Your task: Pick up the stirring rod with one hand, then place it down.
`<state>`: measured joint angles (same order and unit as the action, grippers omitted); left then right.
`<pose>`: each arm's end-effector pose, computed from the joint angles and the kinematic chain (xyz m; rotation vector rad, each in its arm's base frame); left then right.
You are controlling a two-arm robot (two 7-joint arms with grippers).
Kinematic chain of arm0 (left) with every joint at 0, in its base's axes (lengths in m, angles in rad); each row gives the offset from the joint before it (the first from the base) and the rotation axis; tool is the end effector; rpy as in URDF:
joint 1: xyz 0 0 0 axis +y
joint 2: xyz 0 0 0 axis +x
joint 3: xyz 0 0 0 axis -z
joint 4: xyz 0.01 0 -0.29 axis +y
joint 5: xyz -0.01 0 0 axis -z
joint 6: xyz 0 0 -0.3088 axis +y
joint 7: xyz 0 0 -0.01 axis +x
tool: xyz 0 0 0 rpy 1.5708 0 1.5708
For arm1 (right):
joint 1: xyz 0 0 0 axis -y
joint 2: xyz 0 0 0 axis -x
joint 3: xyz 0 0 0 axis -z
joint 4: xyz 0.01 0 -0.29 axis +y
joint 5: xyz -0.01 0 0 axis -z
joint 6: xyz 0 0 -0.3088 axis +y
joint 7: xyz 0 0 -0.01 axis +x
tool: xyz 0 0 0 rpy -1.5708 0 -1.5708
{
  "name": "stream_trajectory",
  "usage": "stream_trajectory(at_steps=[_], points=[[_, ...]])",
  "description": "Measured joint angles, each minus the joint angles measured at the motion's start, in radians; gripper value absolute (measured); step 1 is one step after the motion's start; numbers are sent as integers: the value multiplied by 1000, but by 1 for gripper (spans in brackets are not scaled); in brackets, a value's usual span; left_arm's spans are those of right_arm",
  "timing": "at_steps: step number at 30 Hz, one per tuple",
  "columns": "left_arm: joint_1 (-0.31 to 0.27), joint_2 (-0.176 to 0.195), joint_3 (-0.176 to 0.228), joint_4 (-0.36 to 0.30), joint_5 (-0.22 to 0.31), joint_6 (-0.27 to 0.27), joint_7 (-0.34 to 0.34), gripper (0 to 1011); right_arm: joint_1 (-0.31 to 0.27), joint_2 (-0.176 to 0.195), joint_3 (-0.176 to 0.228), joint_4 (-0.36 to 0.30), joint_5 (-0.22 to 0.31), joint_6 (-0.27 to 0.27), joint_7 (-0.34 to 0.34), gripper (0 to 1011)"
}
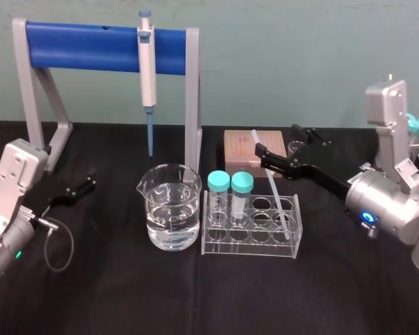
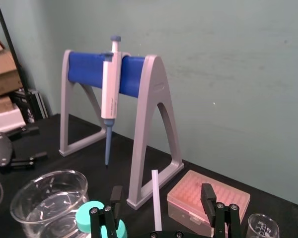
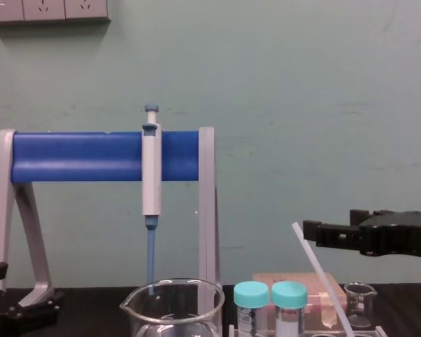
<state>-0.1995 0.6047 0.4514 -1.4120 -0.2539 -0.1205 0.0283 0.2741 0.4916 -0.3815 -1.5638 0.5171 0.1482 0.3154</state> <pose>0.3581 0.0827 -0.3023 0.3045 -0.2850 1.2480 0.3815 -0.0348 -0.2310 -0.0782 0.0270 -0.9268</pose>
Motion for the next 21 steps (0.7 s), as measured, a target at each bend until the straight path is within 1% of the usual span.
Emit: stream_trajectory(at_steps=[5,9,10,14,21], points=[[0,0,0,0,0,0,0,1000,37,-29,-16,53,-33,17,6,1000],[0,0,0,0,0,0,0,1000,56,-49,-22,86,-49,24,12,1000],[0,0,0,0,0,0,0,1000,56,-49,-22,86,-49,24,12,1000],[0,0,0,0,0,0,0,1001,75,-74,-26,122,-67,33,21,1000],[0,0,0,0,0,0,0,1000,87,-95,-27,151,-85,39,30,1000]])
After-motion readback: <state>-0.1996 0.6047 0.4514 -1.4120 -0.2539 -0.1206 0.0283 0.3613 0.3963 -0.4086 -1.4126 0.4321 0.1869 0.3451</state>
